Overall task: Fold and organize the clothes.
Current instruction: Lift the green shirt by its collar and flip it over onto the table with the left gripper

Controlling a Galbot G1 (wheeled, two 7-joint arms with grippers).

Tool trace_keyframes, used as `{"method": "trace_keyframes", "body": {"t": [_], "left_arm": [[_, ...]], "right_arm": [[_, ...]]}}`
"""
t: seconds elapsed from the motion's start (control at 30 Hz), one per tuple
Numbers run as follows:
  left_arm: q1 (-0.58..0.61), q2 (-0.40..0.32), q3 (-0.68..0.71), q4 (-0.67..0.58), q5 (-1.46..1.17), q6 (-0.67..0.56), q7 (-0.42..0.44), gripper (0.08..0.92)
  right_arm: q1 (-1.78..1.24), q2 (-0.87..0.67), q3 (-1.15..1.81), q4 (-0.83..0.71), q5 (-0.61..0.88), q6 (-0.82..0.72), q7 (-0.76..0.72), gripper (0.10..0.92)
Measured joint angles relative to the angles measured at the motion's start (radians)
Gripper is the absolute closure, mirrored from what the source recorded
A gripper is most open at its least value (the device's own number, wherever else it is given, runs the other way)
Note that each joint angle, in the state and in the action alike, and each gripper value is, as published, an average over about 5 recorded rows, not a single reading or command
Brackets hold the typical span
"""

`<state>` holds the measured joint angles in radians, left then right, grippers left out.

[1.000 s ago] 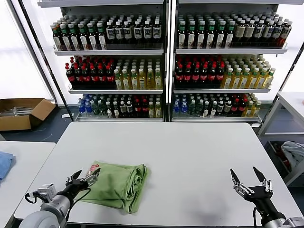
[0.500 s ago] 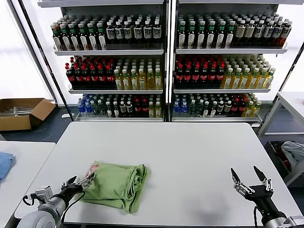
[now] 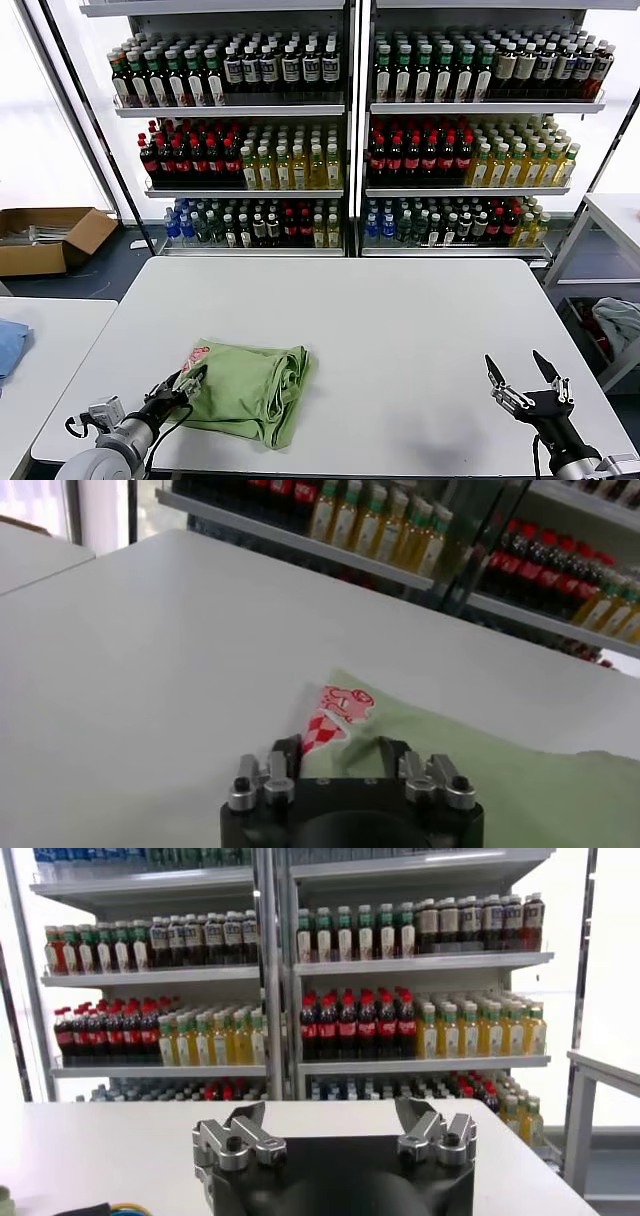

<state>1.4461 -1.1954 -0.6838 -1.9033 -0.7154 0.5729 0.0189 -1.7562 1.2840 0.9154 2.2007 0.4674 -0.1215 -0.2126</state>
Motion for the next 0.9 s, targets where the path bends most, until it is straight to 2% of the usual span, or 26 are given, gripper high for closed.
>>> {"method": "trace_keyframes", "body": {"t": [0.43,0.63,0.9], "left_arm": [[0.008,-0.038,-0.005,-0.007,-0.023,-0.009,-0.022,0.855],[0.02,-0.024,-0.076,-0.008,-0.049,-0.017,-0.034,0.882],[0.024,0.06,-0.247,0.004,-0.081,-0.022,-0.033,0.882]], "right_arm": [[0.003,-0.005,0.005,0.011,0.003,-0.006,0.0,0.203],[0.013,-0.02,0.021,-0.001,0.035,-0.013,-0.003,0.203],[0.043,-0.064,0.053,-0.06,0.132,-0.027,-0.005,0.203]]}}
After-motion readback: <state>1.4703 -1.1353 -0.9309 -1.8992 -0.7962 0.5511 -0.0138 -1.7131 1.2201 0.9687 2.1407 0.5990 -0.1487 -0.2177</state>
